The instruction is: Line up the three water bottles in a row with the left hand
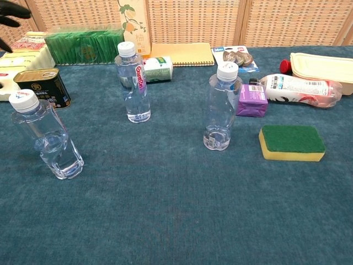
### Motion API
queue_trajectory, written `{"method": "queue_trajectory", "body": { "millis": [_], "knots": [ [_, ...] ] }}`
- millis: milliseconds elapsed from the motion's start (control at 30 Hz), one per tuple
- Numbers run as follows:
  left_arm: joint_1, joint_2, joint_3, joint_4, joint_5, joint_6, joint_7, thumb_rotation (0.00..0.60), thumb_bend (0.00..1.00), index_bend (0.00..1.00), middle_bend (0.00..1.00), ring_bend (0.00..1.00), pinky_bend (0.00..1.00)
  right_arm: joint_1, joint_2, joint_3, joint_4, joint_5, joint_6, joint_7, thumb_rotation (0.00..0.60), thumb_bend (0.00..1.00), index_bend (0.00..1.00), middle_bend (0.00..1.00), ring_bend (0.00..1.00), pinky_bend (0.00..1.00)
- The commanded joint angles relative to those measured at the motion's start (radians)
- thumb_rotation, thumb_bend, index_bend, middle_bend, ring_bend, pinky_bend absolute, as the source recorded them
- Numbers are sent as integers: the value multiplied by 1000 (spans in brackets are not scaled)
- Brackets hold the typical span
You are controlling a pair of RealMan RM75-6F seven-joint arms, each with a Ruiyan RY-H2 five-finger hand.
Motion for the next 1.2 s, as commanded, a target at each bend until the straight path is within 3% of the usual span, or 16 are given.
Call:
{"method": "queue_trajectory", "body": {
  "millis": [33, 267, 467, 633, 933, 1067, 1200],
  "knots": [
    [66, -29, 66, 100, 78, 96, -114, 600, 158, 0, 0, 0, 206, 1, -4, -2, -4, -3, -2, -10, 600, 0, 43, 0, 0, 19],
    [121, -81, 130, 235, 147, 173, -205, 600, 135, 0, 0, 0, 206, 4, -8, -4, -6, -3, -7, -21, 600, 0, 43, 0, 0, 19],
    [108, -159, 169, 285, 186, 128, -220, 600, 66, 0, 0, 0, 165, 7, -8, -7, -9, -7, -12, -22, 600, 0, 44, 0, 0, 19],
    [89, -203, 158, 280, 182, 105, -213, 600, 28, 0, 0, 0, 59, 7, -5, -7, -8, -6, -10, -13, 600, 0, 44, 0, 0, 19],
    [53, -277, 130, 262, 143, 49, -186, 600, 33, 0, 0, 0, 57, 6, 8, -5, -2, -3, -7, 25, 600, 0, 44, 0, 0, 19],
    [39, -318, 120, 273, 127, 27, -206, 600, 70, 0, 0, 0, 122, 6, 12, -5, 0, -1, -6, 38, 600, 0, 44, 0, 0, 19],
    [26, -365, 106, 288, 115, 19, -229, 600, 169, 0, 0, 0, 256, 6, 14, -6, 0, -4, -6, 47, 600, 0, 43, 0, 0, 19]
  ]
}}
